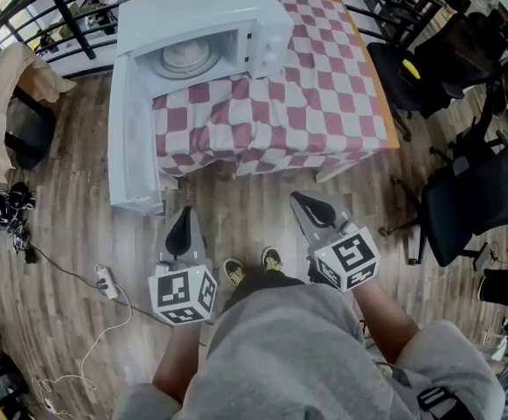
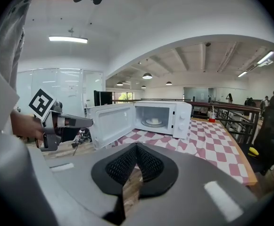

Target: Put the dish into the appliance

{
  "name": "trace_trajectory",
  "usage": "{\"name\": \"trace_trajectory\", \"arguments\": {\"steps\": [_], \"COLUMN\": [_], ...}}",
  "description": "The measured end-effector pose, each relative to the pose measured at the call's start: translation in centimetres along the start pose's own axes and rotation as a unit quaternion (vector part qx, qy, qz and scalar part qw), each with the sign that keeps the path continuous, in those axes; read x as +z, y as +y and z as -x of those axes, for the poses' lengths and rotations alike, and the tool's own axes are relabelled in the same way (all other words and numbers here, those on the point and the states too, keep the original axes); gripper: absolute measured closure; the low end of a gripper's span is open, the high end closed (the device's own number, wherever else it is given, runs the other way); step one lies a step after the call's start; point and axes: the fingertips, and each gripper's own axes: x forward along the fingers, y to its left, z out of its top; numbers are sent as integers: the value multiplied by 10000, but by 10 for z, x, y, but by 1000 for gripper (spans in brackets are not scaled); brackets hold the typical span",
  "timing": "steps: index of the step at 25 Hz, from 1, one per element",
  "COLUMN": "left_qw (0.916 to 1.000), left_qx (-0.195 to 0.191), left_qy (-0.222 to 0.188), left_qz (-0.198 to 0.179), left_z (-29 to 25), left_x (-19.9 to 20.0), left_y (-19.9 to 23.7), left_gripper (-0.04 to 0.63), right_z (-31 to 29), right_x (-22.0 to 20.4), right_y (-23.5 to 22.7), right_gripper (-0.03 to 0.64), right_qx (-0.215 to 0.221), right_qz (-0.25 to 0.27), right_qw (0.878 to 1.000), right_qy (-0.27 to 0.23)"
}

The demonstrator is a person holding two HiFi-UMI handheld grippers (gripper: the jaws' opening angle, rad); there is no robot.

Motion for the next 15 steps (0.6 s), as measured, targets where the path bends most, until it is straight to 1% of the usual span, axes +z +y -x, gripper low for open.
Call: {"name": "trace_trajectory", "arguments": {"steps": [6, 9, 15], "left_qw": [9999, 9997, 9996], "left_qx": [0, -3, -48], "left_qy": [122, 139, 167], "left_qz": [-97, -199, -240], "left_z": [8, 12, 15], "left_x": [-9, -12, -15], "left_y": [-25, -39, -59], "left_gripper": [584, 584, 584], "right_z": [20, 30, 41], "right_x": [-9, -10, -13], "right_y": [-9, -13, -21], "right_gripper": [620, 620, 620], "right_qx": [3, 11, -26], "right_qz": [-198, -225, -304], "right_qw": [9998, 9996, 9991], "right_qy": [-101, -181, -279]}}
